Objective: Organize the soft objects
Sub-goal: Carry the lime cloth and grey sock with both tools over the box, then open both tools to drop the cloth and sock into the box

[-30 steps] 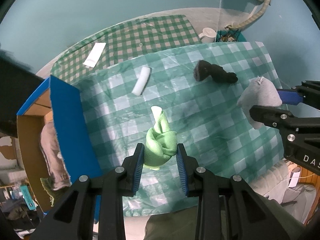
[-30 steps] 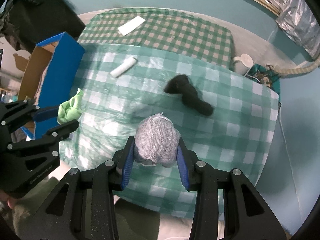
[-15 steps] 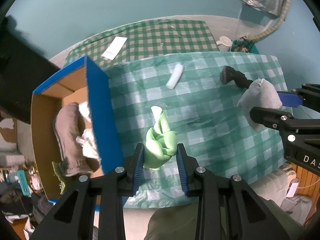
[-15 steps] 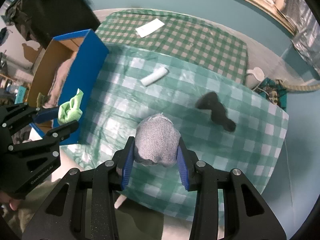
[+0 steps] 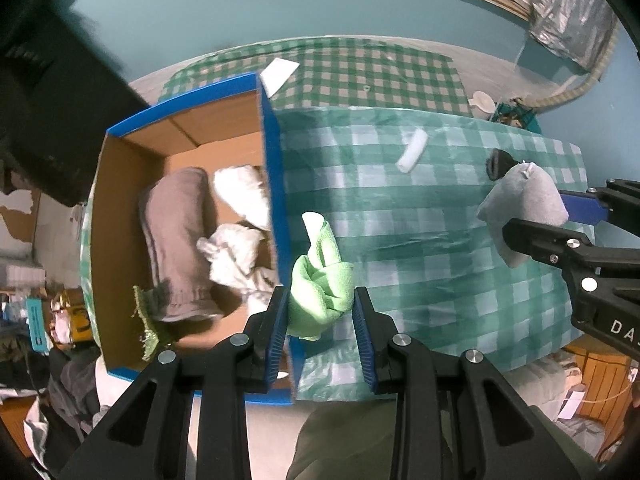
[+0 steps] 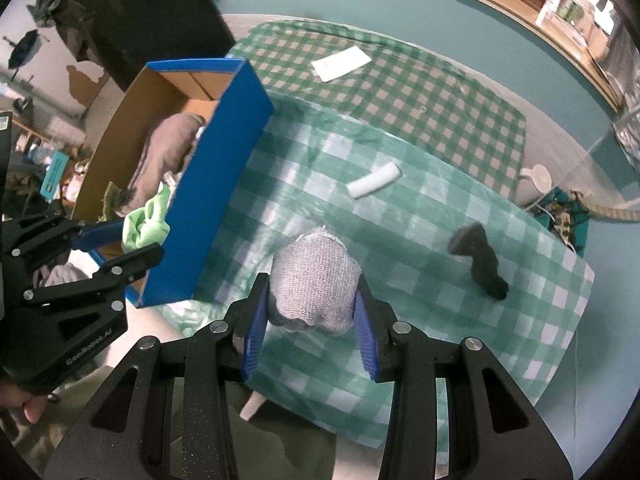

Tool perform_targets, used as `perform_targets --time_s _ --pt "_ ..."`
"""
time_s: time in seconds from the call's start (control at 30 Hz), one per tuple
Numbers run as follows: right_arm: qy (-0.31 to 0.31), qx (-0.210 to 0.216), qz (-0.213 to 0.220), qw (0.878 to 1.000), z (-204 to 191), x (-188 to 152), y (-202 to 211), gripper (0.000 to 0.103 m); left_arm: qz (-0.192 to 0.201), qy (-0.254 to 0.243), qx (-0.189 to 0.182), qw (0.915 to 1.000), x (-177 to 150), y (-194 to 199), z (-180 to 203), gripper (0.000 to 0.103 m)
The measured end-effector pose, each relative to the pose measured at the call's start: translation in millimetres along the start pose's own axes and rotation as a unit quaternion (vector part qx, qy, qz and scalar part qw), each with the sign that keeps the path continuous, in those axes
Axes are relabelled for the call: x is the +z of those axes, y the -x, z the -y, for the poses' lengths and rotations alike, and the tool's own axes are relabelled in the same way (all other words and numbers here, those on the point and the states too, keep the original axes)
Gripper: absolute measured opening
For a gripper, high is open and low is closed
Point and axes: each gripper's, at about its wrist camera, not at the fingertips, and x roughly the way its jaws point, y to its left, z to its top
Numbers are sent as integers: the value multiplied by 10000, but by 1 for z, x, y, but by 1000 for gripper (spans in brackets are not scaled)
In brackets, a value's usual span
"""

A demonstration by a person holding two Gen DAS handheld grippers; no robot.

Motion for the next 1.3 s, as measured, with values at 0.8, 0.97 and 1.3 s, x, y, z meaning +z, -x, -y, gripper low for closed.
perform_targets --time_s 0.8,0.97,1.3 --pt "894 326 -38 9955 -94 46 -24 39 -107 939 117 9955 -16 -5 -91 32" --pt "1058 369 -79 9937 -109 53 -31 39 -146 1082 186 9938 -21 -9 -110 32" --pt "1367 389 -143 9898 -144 70 -49 39 -248 1242 257 9916 -30 -21 -137 32"
